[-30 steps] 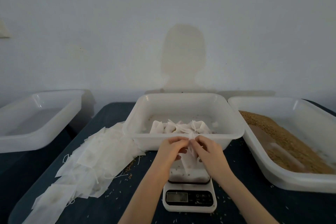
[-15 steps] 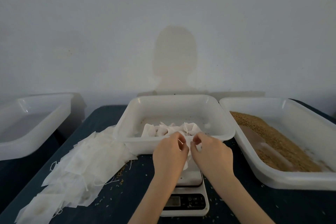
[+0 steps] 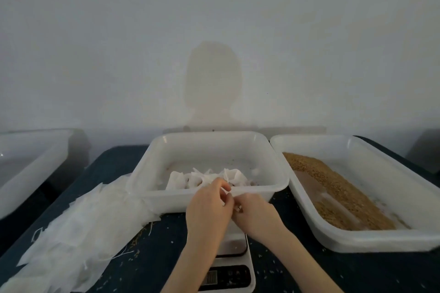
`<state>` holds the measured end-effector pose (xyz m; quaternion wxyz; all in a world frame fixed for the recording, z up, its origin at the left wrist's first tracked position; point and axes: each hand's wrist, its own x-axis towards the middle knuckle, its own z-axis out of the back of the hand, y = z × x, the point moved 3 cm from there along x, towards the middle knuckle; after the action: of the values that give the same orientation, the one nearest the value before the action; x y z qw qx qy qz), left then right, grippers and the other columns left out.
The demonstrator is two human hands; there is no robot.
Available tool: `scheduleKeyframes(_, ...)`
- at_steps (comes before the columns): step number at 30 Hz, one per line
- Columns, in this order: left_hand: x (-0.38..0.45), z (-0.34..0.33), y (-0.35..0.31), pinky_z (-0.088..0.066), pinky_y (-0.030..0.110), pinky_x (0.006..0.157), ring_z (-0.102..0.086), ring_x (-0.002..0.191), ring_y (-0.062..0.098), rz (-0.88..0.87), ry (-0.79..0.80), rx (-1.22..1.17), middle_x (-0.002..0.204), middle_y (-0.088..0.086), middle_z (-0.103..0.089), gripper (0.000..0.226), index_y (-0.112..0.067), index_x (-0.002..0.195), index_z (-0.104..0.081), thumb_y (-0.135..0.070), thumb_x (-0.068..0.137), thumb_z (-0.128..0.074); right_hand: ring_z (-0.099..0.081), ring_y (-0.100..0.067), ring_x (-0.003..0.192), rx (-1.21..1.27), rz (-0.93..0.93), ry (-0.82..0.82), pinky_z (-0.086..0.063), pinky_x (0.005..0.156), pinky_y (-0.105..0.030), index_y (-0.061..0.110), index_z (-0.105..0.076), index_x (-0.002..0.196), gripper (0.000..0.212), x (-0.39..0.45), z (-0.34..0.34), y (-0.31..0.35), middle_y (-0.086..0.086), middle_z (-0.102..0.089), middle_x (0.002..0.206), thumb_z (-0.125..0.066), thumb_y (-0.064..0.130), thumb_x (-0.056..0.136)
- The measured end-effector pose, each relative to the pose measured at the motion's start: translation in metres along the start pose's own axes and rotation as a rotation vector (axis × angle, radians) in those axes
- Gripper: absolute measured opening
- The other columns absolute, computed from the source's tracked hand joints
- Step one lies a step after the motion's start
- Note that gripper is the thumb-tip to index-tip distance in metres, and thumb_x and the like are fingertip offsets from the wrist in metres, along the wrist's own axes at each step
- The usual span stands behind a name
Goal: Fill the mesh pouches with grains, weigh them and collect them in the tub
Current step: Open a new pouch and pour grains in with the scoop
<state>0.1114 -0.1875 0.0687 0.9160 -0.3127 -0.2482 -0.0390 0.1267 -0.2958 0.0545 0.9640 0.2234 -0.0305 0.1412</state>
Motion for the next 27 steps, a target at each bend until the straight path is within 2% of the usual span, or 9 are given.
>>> scheduleKeyframes(2,-0.001,0.006,-0.005,-0.033,0.013,0.056,-0.048,0.068,0.002,-0.061,-0.034,0.125,0.074,-0.015,-0.055,0.011,-0.031,0.093,-0.055,-0.027,0.086,-0.063,-0.064,-0.009,0.077,-0.096,-0.028,-0.013,-0.046,0.064,-0.020,0.025,-0.067,0.091,0.028,0.002,0.000,0.000,0.007,-0.069,0.087,-0.042,0.034,0.099)
scheduleKeyframes(4,-0.005,0.008,-0.008,-0.038,0.019,0.053,-0.049,0.059,0.009,-0.164,-0.078,0.254,0.058,-0.011,-0.053,0.023,-0.022,0.081,-0.061,-0.016,0.068,-0.079,-0.061,-0.009,0.068,-0.195,-0.028,-0.064,-0.039,0.055,-0.019,0.025,-0.068,0.083,0.033,0.004,0.002,0.001,0.008,-0.068,0.079,-0.042,0.039,0.098)
scheduleKeyframes(8,-0.007,0.006,-0.015,-0.042,0.026,0.047,-0.051,0.047,0.015,-0.268,-0.105,0.473,0.043,-0.007,-0.051,0.036,-0.016,0.066,-0.066,-0.009,0.040,-0.090,-0.064,-0.016,0.087,-0.251,0.012,0.021,-0.044,0.067,-0.024,0.023,-0.068,0.101,0.024,0.010,0.001,0.006,0.003,-0.068,0.099,-0.047,0.013,0.094)
scheduleKeyframes(11,-0.007,0.004,-0.013,-0.040,0.026,0.051,-0.051,0.051,0.014,-0.225,-0.072,0.412,0.047,-0.008,-0.054,0.031,-0.017,0.069,-0.064,-0.013,0.050,-0.088,-0.064,-0.018,0.091,-0.243,0.020,0.048,-0.049,0.075,-0.026,0.021,-0.068,0.105,0.030,0.013,0.003,0.005,0.001,-0.067,0.104,-0.043,0.008,0.094)
scheduleKeyframes(15,-0.002,0.009,-0.006,-0.033,0.023,0.068,-0.047,0.071,0.010,-0.153,-0.023,0.341,0.070,-0.010,-0.059,0.014,-0.024,0.097,-0.059,-0.022,0.084,-0.063,-0.065,-0.015,0.083,-0.275,0.015,0.072,-0.049,0.072,-0.024,0.021,-0.071,0.102,0.027,0.015,0.002,0.003,0.002,-0.069,0.096,-0.046,0.030,0.098)
scheduleKeyframes(18,-0.003,0.011,-0.007,-0.041,0.026,0.055,-0.049,0.053,0.012,-0.220,-0.061,0.390,0.048,-0.009,-0.052,0.031,-0.021,0.076,-0.063,-0.011,0.057,-0.085,-0.061,-0.013,0.068,-0.284,0.004,0.040,-0.043,0.061,-0.022,0.017,-0.068,0.086,0.042,0.014,0.002,0.005,0.003,-0.067,0.081,-0.039,0.045,0.098)
scheduleKeyframes(20,-0.003,0.012,-0.009,-0.041,0.026,0.050,-0.047,0.046,0.013,-0.232,-0.065,0.452,0.042,-0.009,-0.047,0.039,-0.020,0.069,-0.063,-0.007,0.044,-0.089,-0.059,-0.013,0.068,-0.324,0.011,0.050,-0.040,0.058,-0.022,0.017,-0.068,0.087,0.040,0.015,0.000,0.005,0.003,-0.066,0.082,-0.039,0.043,0.099)
scheduleKeyframes(24,-0.006,0.008,-0.012,-0.040,0.026,0.049,-0.045,0.044,0.013,-0.240,-0.042,0.497,0.038,-0.008,-0.046,0.039,-0.018,0.067,-0.064,-0.011,0.039,-0.090,-0.062,-0.018,0.098,-0.307,0.060,0.178,-0.049,0.082,-0.027,0.018,-0.065,0.110,0.024,0.018,-0.001,0.007,0.000,-0.066,0.110,-0.046,0.016,0.095)
scheduleKeyframes(27,-0.007,0.009,-0.009,-0.038,0.025,0.056,-0.047,0.052,0.012,-0.195,-0.021,0.367,0.048,-0.009,-0.051,0.030,-0.019,0.077,-0.062,-0.015,0.057,-0.084,-0.062,-0.018,0.092,-0.271,0.062,0.213,-0.050,0.083,-0.029,0.014,-0.064,0.103,0.023,0.019,0.001,0.008,-0.003,-0.066,0.105,-0.043,0.009,0.095)
